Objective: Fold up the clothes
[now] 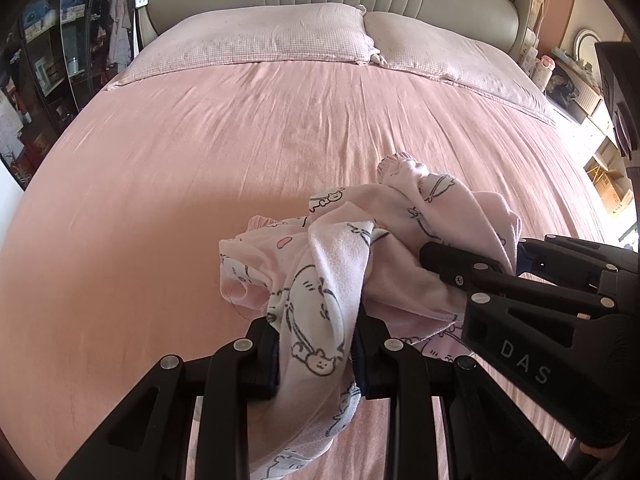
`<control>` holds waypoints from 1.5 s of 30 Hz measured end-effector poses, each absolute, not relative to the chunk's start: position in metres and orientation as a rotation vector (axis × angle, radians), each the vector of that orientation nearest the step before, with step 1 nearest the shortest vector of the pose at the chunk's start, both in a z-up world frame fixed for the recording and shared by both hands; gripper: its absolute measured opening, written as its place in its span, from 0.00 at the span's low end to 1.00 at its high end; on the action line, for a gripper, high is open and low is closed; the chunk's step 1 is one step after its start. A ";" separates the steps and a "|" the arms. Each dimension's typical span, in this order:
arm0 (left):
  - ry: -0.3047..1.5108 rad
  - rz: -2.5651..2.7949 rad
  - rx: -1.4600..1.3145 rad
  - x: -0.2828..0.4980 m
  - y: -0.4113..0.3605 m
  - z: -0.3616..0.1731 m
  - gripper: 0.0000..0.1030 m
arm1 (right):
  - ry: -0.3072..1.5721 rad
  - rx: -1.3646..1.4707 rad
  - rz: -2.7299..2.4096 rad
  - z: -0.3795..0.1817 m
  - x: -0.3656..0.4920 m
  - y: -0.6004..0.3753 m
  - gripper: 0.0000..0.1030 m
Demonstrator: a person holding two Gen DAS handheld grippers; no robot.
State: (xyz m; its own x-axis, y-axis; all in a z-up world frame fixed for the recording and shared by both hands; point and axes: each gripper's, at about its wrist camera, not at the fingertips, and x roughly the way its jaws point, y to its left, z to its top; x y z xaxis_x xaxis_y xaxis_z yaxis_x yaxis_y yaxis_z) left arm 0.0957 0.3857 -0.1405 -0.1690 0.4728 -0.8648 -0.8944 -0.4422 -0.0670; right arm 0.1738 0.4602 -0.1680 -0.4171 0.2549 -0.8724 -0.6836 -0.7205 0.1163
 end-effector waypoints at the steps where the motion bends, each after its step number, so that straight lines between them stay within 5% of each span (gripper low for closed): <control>1: 0.582 1.766 -1.085 0.095 0.384 -0.141 0.24 | 0.645 -1.219 2.154 -0.169 0.176 0.462 0.22; 11: 0.534 1.665 -1.206 0.088 0.373 -0.158 0.26 | 0.783 -1.261 2.141 -0.184 0.203 0.473 0.24; 22: 0.544 1.656 -1.298 0.083 0.372 -0.174 0.27 | 0.824 -1.310 2.032 -0.208 0.215 0.480 0.63; 27: 0.528 1.658 -1.350 0.078 0.367 -0.176 0.39 | 0.820 -1.346 1.982 -0.217 0.213 0.482 0.74; 42: 0.523 1.736 -1.297 0.064 0.353 -0.132 0.39 | 0.922 -1.342 1.912 -0.198 0.231 0.488 0.75; 45: 0.544 1.781 -1.282 0.053 0.354 -0.127 0.53 | 0.910 -1.333 1.923 -0.188 0.236 0.488 0.75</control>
